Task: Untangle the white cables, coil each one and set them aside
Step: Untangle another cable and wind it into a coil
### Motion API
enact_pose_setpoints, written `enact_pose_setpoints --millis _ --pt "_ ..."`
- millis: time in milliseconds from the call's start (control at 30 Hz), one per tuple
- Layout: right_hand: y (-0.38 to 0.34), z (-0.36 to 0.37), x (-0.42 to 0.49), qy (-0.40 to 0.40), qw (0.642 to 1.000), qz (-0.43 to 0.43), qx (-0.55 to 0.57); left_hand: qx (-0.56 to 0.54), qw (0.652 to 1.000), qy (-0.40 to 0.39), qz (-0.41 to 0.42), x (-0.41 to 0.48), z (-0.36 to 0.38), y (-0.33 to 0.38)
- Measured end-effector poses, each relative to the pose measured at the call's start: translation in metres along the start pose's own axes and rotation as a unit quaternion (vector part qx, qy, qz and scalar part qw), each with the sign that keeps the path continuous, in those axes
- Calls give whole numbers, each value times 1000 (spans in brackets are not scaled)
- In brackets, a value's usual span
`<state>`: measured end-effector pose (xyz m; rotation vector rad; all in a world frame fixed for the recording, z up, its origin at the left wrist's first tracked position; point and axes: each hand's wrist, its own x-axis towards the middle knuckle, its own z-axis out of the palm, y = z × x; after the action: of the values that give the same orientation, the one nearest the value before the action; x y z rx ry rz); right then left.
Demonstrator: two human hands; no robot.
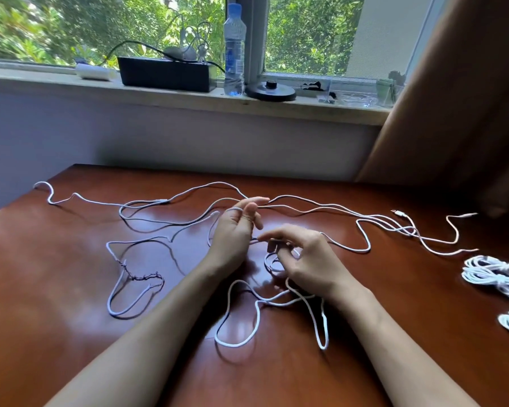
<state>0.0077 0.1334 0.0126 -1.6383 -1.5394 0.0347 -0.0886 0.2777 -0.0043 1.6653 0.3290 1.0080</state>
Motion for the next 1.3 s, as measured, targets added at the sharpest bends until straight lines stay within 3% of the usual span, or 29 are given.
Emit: enact_pose_setpoints --millis 133,367,500,600,733,867,967,1067,1300 --pt "5 1 1 59 998 15 -5 44 999 4 14 1 1 -5" --pt "3 -7 1 158 968 39 -193 70 996 60 7 2 -5 -5" --pt "8 -5 -1 172 951 72 -248 130 991 -6 -21 -1 -1 1" --pt "8 -7 1 194 956 49 -215 146 986 -75 -28 -7 3 5" --pt "10 -8 4 193 972 -33 -131 111 989 -88 -44 -7 6 8" --pt "9 -9 4 198 974 -28 -104 67 985 -149 -63 -9 4 12" --pt "12 -15 4 217 972 -15 -91 187 966 -175 -38 -10 1 8" --pt "14 -17 4 219 972 13 -81 249 957 -141 -51 -10 0 6" --pt "23 -15 5 134 989 31 -51 3 984 -132 -118 -8 3 17"
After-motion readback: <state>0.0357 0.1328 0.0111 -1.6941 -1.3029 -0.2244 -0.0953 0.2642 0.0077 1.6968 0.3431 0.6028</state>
